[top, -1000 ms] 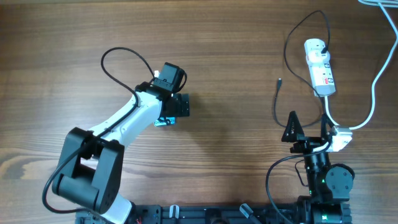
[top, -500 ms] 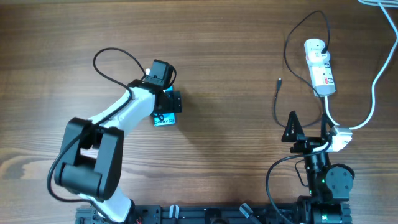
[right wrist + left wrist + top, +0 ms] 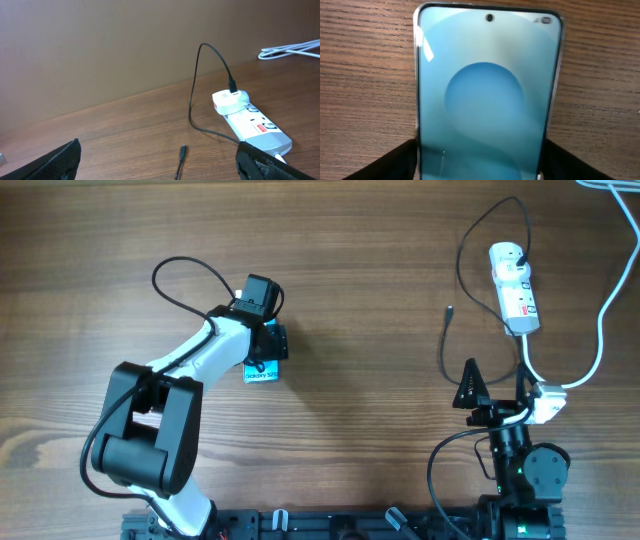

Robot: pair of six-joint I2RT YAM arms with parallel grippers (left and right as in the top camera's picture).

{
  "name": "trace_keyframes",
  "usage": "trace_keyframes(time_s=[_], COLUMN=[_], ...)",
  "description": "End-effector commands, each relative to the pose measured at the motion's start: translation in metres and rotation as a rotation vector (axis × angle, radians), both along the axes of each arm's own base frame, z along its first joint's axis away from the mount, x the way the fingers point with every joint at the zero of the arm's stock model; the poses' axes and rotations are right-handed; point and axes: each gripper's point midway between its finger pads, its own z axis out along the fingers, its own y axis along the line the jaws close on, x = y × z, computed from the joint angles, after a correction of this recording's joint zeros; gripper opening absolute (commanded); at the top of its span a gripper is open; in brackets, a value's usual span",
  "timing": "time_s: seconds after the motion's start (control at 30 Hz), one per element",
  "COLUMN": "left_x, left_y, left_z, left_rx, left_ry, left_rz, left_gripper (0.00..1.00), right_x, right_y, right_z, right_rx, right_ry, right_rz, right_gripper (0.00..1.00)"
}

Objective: Plug charger to phone and switch on socket
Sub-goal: 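Grasp the phone's long edge with the left gripper and lift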

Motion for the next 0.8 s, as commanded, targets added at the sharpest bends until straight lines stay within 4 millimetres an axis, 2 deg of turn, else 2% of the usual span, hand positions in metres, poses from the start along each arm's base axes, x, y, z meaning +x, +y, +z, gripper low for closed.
trace_keyframes(time_s=[0.0,0.2,0.33,0.6,0.77], left_x=[-0.008,-0.01,-0.008,0.008,0.008], left_y=[-0.006,-0.006,-0.006,-0.012,-0.012], left_z=[-0.014,-0.014,-0.007,0.045,0.068], left_rx=[-0.04,-0.039,-0.039,-0.053,-0.055], left_ry=[0.056,0.062,0.065,0.021,0.027], left_rz=[0.002,0.002,0.002,0.001,0.0], left_gripper=[0.63,0.57,0.54,0.53,0.53], right_x=[0.0,0.0,0.0,0.0,0.0], right_y=[-0.003,-0.003,-0.003,-0.003,-0.003], right_z=[0.001,0.001,0.001,0.001,0.001], right_rx=[-0.017,-0.017,-0.017,-0.017,-0.017], right_ry=[-0.005,-0.005,-0.005,-0.005,-0.005], right_rz=[-0.019,-0.019,-0.019,-0.019,-0.019], right_gripper=[1.0,0.99,1.0,1.0,1.0])
